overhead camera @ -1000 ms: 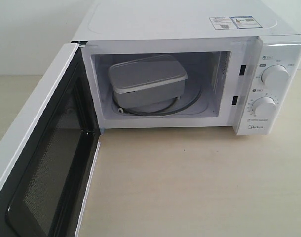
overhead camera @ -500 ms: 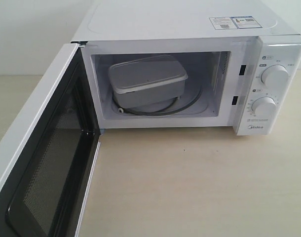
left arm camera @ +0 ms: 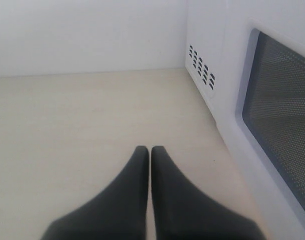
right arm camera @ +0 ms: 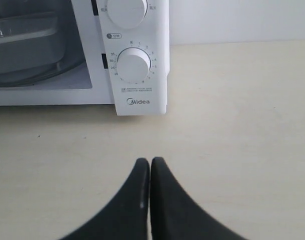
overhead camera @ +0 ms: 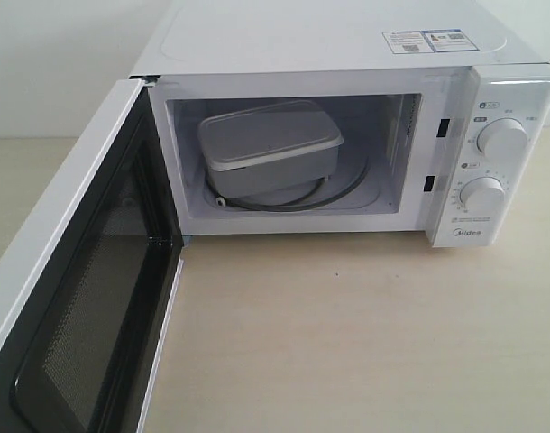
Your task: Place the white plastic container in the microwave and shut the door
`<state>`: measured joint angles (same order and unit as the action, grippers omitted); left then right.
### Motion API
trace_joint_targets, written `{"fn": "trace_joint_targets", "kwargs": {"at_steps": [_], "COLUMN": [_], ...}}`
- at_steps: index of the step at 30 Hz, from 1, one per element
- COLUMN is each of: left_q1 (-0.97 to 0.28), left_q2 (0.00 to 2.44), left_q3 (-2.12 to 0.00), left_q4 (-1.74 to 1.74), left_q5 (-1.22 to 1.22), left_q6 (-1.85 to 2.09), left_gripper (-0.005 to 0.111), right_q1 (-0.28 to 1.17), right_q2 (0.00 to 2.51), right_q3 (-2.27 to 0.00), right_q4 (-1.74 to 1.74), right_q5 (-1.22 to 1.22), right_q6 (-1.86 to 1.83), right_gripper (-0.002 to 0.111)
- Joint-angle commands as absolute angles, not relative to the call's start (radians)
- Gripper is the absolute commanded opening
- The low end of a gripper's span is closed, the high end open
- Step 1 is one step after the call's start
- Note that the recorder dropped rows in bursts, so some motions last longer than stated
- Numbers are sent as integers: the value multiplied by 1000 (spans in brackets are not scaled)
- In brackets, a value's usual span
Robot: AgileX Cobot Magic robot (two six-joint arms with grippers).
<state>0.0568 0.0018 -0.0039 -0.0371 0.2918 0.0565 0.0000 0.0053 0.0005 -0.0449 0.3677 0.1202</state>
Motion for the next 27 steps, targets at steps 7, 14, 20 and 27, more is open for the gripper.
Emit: {"fn": "trace_joint_targets", "kwargs": {"at_steps": [7,14,20,27], "left_q1": [60,60,60,60], "left_q2": [0,0,0,0], "left_q3": [0,0,0,-9], "left_q4": [-35,-35,-35,-44], "left_q5": [292,292,292,297], "left_q6": [52,52,52,52], "left_gripper": [4,4,4,4], "right_q1": [-2,-2,-2,-2], "right_q2": [0,0,0,0], "right_q3": [0,0,0,0], "right_q4": [-52,-52,-52,-52], "right_q5": [367,367,367,367], "right_q6": [122,122,124,122], "right_gripper": [0,0,0,0]}}
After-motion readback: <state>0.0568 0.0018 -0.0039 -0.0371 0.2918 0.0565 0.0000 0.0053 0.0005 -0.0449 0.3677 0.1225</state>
